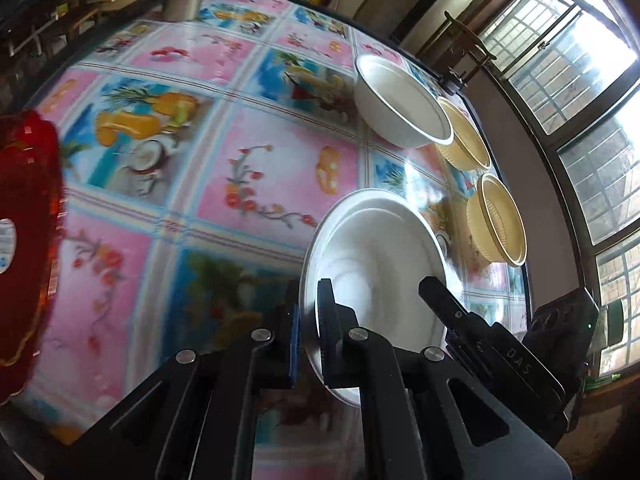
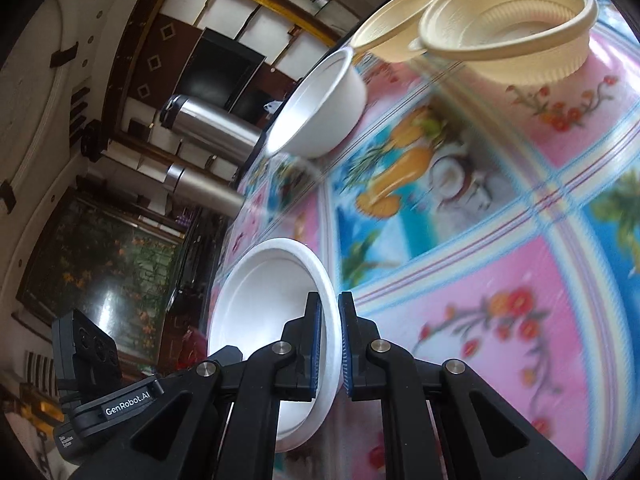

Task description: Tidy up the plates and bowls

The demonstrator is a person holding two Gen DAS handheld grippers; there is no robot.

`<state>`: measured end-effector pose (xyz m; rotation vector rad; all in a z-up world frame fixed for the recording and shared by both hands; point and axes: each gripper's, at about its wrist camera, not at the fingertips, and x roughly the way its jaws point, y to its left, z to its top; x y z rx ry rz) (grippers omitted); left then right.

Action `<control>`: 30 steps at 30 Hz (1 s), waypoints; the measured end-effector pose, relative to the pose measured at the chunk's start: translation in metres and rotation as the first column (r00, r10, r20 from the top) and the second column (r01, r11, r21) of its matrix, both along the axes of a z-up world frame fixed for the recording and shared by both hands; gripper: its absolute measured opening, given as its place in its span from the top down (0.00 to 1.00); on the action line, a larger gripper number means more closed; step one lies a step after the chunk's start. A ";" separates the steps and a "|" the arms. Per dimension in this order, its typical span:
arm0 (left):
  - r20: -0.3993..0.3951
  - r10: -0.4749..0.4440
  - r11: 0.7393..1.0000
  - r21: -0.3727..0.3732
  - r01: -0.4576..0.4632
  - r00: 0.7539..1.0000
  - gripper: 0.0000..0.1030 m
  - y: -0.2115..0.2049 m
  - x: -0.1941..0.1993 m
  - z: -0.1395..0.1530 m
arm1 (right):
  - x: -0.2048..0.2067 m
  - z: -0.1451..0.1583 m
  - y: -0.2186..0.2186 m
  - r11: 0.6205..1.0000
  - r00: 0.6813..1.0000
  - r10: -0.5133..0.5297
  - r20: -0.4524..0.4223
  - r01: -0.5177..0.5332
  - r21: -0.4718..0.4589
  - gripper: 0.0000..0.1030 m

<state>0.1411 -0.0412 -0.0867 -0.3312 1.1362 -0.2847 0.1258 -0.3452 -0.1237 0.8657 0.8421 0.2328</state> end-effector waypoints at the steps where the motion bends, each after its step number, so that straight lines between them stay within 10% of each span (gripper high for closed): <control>1: 0.012 0.008 1.000 0.001 -0.008 1.000 0.94 0.007 -0.006 0.004 | -0.002 0.003 0.006 1.000 1.000 0.010 0.005 -0.010 0.000 0.91; 18: 0.233 0.203 0.978 0.005 -0.210 0.951 0.93 0.133 -0.066 0.072 | -0.006 0.084 0.146 0.966 0.956 0.253 0.146 -0.242 -0.094 0.90; 30: 0.158 0.390 0.917 0.023 -0.398 0.907 0.93 0.229 -0.060 0.034 | 0.010 0.070 0.273 0.894 0.902 0.420 0.098 -0.392 -0.217 0.89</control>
